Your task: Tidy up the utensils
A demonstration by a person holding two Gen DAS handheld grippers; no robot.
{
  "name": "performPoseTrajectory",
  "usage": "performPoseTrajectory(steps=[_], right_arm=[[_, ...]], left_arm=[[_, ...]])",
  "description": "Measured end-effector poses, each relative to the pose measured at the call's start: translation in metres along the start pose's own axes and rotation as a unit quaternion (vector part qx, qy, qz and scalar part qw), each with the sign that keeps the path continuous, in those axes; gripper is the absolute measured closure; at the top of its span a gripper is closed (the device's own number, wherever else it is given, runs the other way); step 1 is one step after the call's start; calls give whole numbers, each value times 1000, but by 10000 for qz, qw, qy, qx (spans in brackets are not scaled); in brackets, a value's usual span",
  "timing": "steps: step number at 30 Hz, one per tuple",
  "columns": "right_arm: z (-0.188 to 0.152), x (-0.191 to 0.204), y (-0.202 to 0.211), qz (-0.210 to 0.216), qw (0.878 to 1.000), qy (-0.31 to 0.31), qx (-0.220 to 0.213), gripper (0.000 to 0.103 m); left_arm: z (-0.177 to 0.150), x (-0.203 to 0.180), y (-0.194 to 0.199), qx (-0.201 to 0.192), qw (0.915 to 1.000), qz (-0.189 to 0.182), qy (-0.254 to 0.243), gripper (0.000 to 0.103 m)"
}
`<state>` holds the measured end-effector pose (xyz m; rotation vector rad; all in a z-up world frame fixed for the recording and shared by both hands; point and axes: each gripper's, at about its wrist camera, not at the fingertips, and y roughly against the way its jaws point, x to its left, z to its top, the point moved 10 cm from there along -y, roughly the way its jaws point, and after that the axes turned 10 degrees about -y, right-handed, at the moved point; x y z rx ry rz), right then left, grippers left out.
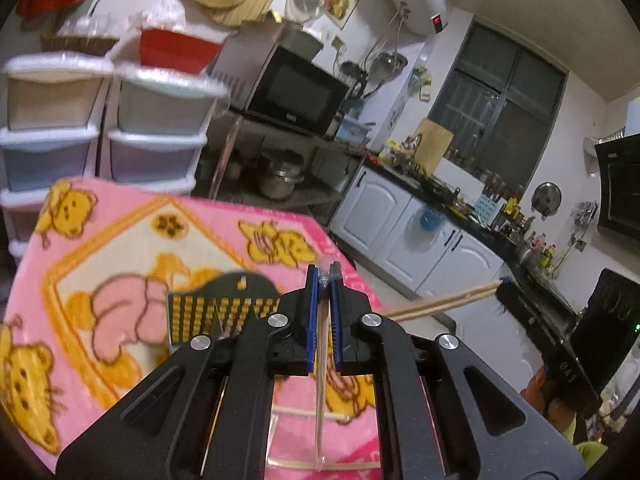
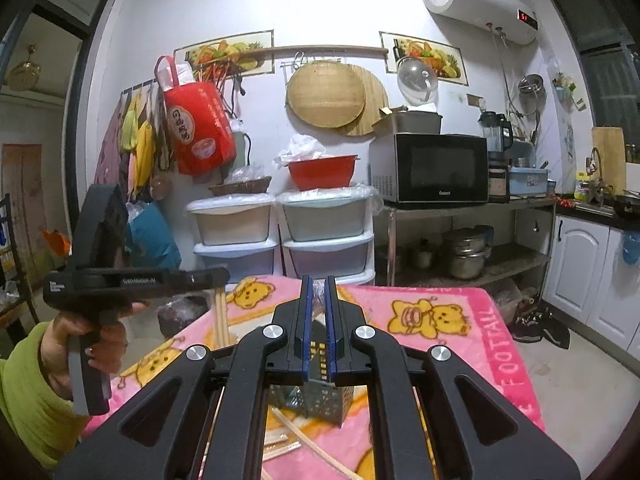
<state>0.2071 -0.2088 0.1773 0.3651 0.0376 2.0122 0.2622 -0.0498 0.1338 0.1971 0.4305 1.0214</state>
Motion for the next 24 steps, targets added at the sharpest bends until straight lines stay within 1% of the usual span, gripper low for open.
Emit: performPoseTrajectory(steps=[3,11,16,18,21,22,24], right_arm=[[5,-1,0,-19,10000,-10,-66,97],[15,0,-3,-34,9998,-32,-170,97],[22,1,-9,-25,9998,-38,-212,97],[25,3,-12,-15,9998,-36,-218,97],[28,5,-17,9,9998,-17,-207,97],[29,6,-19,15,9998,-4,-201,97],[29,9,-25,35,9999,37,-164,97]], left_arm=[[15,0,3,-153,9998,78,-56,100],[62,10,14,-660,9962,535,-184,100],[90,23,21,-998,9910,871,-195,100],[98,26,24,-1156,9871,1063,-297,100],[104,30,26,-1285,9823,1290,-443,100],[106,31,27,-1341,9791,1437,-528,100],[108,33,26,-1384,9769,1518,-595,100]])
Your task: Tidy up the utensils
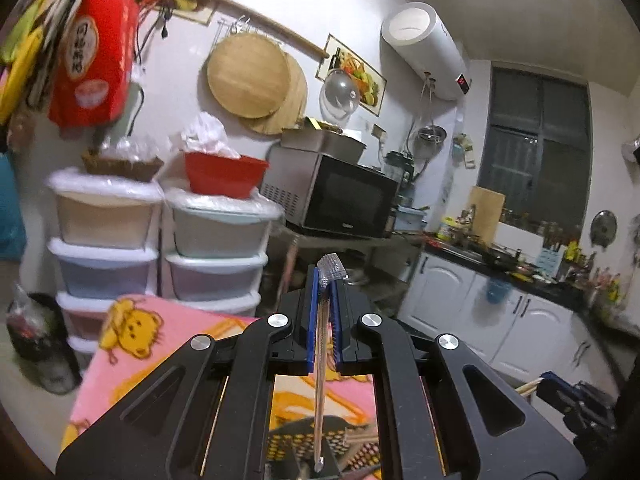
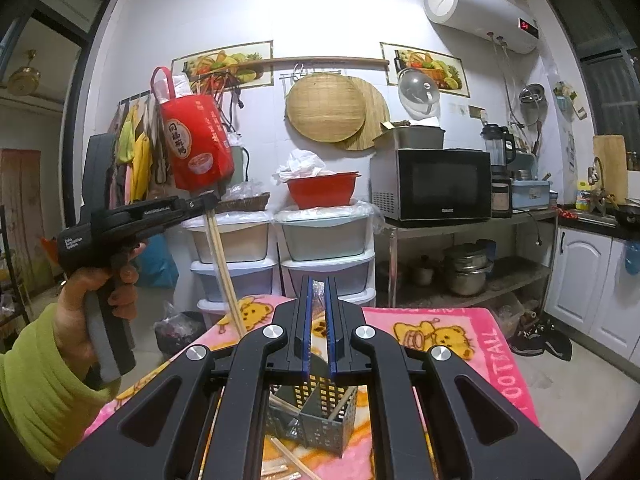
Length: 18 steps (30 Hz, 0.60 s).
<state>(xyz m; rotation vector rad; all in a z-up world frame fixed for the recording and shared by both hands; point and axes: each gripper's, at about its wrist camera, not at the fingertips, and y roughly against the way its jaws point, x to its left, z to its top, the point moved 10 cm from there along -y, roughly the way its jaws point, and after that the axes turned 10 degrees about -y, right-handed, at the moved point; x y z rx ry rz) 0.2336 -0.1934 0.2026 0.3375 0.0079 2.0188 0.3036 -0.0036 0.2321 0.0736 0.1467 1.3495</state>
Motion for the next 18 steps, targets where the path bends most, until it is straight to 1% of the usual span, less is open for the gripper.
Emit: performPoseTrajectory(steps=[5,7,14,18], right_arm=[[-8,6,-14,22,9999,90,118,97],[-12,8,-20,34,9998,95,188,97],[-30,9,-38,-69,9993,137,346,97],[-42,8,-48,-145,9988,172,437,97]], left_arm=[[-9,5,-8,-89,9995,245,-161,100],[-16,9,-13,-58,9993,318,-175,100],[-39,19,-25,36,9989,432,-169,100],[-54,22,-29,137,9989,430,-115,100]])
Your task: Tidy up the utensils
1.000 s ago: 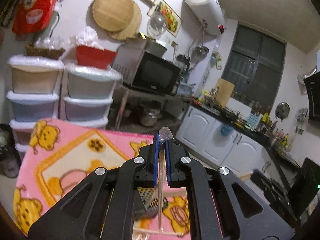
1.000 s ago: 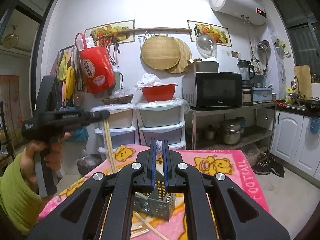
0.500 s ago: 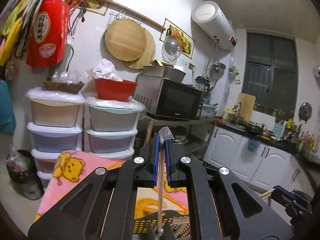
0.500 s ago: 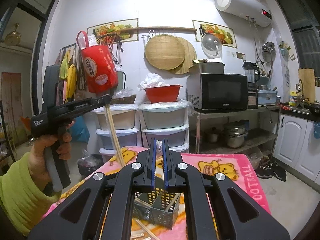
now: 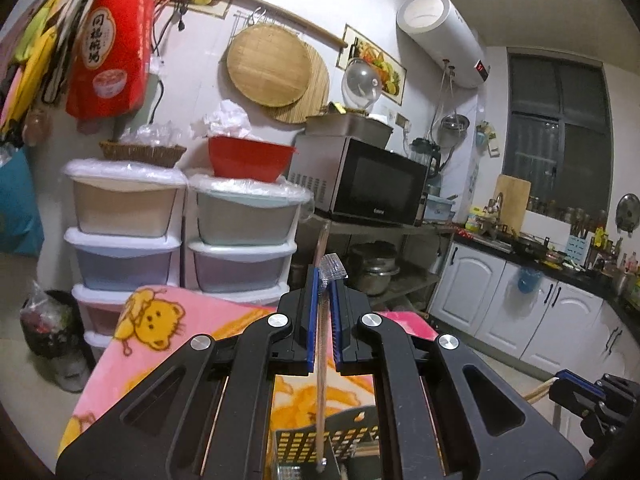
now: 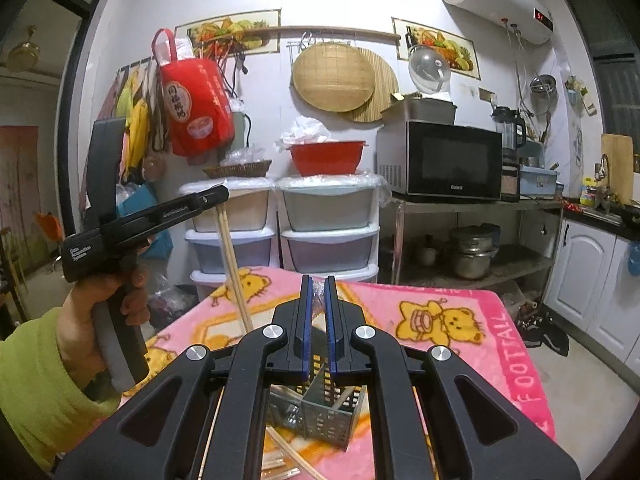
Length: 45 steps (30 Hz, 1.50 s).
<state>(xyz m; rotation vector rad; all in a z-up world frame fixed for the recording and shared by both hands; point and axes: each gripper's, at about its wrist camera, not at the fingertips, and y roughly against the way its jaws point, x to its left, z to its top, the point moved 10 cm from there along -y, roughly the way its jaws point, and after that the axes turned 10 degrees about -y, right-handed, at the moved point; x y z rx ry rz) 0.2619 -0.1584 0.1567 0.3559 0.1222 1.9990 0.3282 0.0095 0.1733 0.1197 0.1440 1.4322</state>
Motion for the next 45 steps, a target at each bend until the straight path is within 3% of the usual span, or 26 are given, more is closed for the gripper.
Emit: performPoseTrajectory(steps=[19,23,28,38,45], right_arm=[[-39,-14,-28,-187,9989,-255,336,96],[-46,-20,-29,-223,9982,-352,429,84],[-54,-24,-27,-242,9974,-440,517,82],[-67,-30,-19,-270,9959,-566,652,74],[-77,-35,-12,-297,9947,-642,747,70]], left_arm=[[-54,14,-2,182,9994,-4,302,100],[-64,16,-2,291,9991,30,305,100],[-72,18,1,401,9986,45,327,99],[-81,22,12,566,9973,-22,476,67],[-91,22,25,717,9960,-89,525,55]])
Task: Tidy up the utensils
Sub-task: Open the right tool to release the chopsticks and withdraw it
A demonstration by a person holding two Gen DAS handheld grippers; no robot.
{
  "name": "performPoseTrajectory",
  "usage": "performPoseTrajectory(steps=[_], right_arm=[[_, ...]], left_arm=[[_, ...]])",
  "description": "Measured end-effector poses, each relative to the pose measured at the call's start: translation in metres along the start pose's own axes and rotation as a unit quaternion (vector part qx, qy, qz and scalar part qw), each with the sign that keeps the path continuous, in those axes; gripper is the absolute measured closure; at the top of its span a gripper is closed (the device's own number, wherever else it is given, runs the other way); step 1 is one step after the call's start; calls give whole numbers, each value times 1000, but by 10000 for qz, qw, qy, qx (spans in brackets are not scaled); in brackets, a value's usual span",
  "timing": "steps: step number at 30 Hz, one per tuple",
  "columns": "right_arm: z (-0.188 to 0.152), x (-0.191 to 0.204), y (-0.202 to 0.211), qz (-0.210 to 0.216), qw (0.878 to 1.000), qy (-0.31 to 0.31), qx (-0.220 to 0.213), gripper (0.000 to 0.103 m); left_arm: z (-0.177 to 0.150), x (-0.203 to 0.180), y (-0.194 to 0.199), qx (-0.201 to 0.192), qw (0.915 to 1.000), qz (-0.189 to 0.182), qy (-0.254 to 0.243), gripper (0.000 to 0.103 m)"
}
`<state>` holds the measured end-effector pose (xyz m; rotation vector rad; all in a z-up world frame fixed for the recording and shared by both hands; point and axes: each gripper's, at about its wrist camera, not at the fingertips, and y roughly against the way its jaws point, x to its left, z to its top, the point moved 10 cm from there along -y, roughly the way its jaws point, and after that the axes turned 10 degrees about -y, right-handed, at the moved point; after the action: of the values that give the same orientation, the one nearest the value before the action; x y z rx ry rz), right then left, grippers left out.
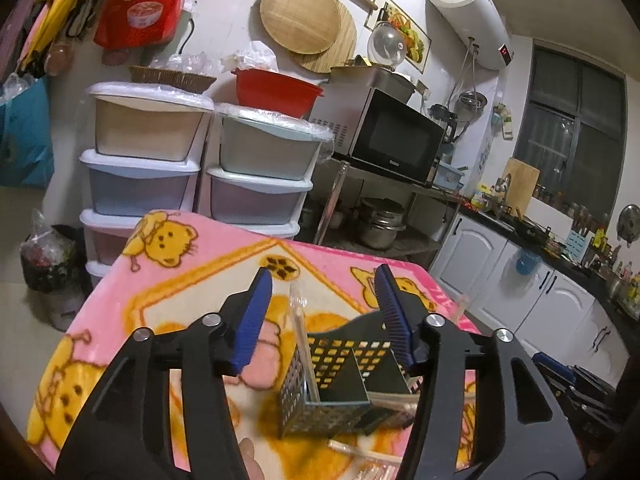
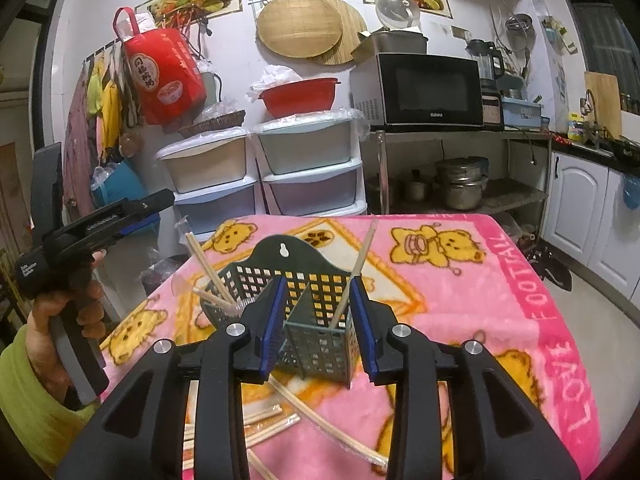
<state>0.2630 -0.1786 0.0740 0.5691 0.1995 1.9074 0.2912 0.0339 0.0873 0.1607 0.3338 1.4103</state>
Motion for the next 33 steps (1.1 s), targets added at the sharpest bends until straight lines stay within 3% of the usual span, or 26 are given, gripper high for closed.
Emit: performPoseTrajectory(steps=[16,33], right_arm=[[-16,-6,17,-35,10000,-30,57,54],[-29,13,34,125,9998,121,102,50]], left_arm=[[-18,-8,32,154,9997,-163,11,11],[-39,-6,60,290,9993,-205,87,11]])
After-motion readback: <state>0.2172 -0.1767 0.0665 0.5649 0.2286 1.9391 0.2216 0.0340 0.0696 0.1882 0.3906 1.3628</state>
